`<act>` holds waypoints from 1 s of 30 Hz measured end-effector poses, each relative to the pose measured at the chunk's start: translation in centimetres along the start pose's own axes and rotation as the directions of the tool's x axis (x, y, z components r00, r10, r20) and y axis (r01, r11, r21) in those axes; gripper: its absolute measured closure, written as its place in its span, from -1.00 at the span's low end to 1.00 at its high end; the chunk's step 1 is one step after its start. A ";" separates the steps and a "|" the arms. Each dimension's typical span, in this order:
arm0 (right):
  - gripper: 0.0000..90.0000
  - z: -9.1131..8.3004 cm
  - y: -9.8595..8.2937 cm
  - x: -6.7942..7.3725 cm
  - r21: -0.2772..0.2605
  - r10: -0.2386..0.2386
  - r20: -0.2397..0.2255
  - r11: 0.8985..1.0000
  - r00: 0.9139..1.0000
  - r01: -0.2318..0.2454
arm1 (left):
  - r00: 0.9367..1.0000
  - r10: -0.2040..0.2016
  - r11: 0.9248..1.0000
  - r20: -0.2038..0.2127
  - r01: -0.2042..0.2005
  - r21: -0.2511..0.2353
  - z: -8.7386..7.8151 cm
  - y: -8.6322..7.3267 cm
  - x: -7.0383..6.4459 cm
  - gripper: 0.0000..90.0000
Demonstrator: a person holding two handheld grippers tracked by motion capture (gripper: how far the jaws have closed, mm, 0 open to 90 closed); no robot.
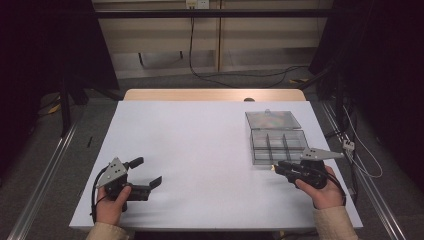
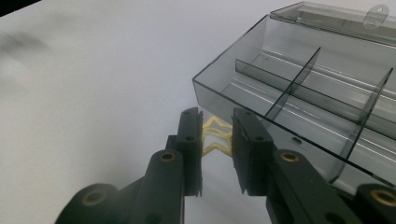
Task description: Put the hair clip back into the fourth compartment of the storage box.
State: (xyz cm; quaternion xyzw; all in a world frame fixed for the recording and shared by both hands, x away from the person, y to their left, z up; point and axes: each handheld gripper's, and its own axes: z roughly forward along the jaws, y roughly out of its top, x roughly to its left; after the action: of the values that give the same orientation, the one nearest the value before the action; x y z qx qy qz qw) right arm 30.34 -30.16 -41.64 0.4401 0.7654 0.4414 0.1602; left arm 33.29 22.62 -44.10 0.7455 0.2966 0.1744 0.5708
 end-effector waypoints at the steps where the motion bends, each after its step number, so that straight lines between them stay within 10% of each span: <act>1: 0.64 0.0 0.0 0.0 -0.001 -0.003 0.000 1.000 1.000 0.003 | 1.000 0.000 1.000 0.001 0.000 0.000 0.0 0.0 0.0 -0.92; 30: 0.64 0.9 0.8 -0.1 0.002 -0.014 -0.006 1.000 1.000 0.014 | 1.000 0.004 1.000 0.003 -0.004 0.002 -0.1 0.0 0.1 -0.92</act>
State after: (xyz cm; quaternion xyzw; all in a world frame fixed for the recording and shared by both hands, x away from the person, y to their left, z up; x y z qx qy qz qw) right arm 31.42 -29.58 -41.54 0.4336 0.7694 0.4407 0.1606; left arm 33.30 22.70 -44.05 0.7470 0.2948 0.1742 0.5699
